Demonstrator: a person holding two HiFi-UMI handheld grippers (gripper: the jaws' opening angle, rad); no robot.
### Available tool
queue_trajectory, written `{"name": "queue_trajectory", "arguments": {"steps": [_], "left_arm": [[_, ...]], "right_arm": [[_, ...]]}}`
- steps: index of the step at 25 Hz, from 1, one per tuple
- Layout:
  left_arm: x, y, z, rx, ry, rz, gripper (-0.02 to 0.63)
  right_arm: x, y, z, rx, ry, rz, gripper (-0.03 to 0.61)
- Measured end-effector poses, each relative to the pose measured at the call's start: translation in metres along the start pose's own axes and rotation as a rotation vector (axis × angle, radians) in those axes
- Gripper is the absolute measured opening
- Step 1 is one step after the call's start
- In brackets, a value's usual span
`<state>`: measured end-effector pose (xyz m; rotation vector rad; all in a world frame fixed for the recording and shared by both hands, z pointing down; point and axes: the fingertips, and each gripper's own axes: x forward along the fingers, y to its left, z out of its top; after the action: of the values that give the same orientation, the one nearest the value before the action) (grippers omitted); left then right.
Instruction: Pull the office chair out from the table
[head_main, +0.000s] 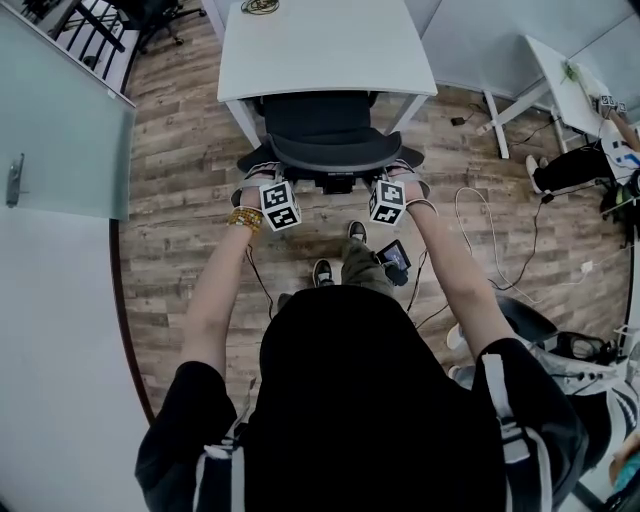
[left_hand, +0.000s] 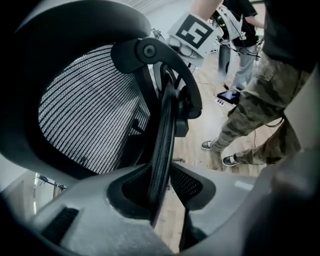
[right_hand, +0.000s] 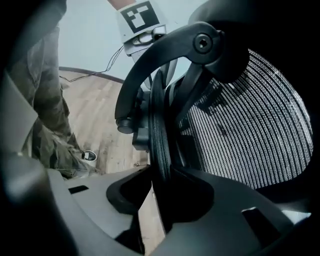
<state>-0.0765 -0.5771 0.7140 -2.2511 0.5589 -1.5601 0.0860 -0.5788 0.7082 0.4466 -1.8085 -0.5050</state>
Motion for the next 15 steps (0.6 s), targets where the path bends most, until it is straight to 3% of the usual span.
{"name": "queue_trajectory", "arguments": {"steps": [8, 15], "left_arm": [[-0.002, -0.004, -0.007, -0.036, 0.062, -0.05, 0.135], [-0.004, -0.007, -0.015, -0.084, 0.093, -0.055, 0.146]], "right_arm": [[-0.003, 0.007, 0.006, 0.03, 0.025, 0.028, 0.106], [-0.005, 0.015, 0.013, 0.011, 0.013, -0.004, 0.102]]}}
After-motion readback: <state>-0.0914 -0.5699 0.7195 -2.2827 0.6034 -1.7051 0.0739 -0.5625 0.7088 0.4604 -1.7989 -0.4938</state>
